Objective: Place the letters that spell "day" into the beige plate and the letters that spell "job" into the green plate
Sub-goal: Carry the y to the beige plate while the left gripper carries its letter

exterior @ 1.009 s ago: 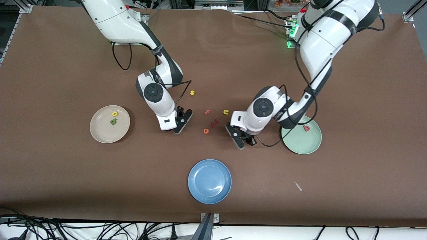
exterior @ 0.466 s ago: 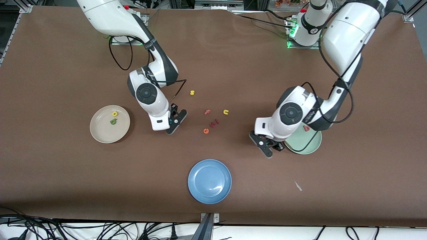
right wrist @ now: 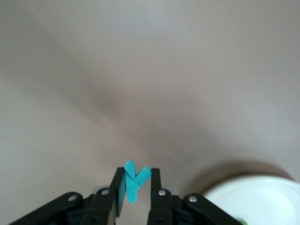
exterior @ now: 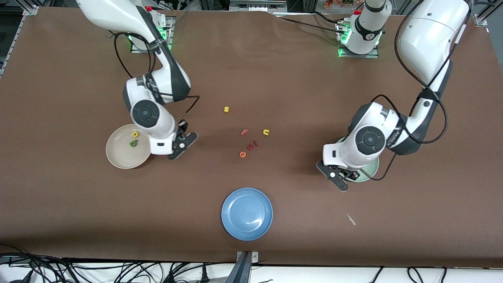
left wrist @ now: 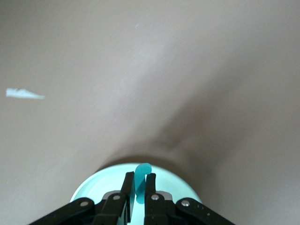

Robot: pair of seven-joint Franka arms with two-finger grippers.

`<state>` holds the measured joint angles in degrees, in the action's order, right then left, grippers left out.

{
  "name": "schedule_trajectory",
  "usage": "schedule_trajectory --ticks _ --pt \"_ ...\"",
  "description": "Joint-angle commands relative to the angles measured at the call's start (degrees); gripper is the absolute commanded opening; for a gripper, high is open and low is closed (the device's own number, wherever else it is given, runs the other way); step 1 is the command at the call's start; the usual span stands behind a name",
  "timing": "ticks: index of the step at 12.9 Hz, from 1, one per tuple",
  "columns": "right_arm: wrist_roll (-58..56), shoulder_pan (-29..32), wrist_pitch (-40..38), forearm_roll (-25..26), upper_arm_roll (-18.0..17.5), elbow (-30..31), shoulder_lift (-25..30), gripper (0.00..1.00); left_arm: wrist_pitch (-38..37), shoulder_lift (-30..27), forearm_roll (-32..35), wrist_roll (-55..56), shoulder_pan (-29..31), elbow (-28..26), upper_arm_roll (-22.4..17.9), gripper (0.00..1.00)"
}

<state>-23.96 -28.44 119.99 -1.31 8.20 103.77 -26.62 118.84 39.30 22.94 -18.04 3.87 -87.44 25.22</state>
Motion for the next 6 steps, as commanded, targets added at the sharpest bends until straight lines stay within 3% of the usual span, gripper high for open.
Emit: schedule_trajectory --ticks 1,4,6 --pt "-0.3 0.0 -2.0 -0.9 3.7 0.8 1.0 0.02 -1.2 -2.0 1.9 -2.7 2.1 -1.1 0.2 0.0" --pt "-0.2 0.9 -1.5 -0.9 8.4 1.0 -0.7 0.02 -1.2 -2.1 1.9 -5.0 4.5 -1.0 0.3 0.0" --pt "-0.3 5.5 0.0 -0.9 8.5 0.7 -2.1 0.02 -1.2 -2.4 1.9 -5.5 6.1 -1.1 0.3 0.0"
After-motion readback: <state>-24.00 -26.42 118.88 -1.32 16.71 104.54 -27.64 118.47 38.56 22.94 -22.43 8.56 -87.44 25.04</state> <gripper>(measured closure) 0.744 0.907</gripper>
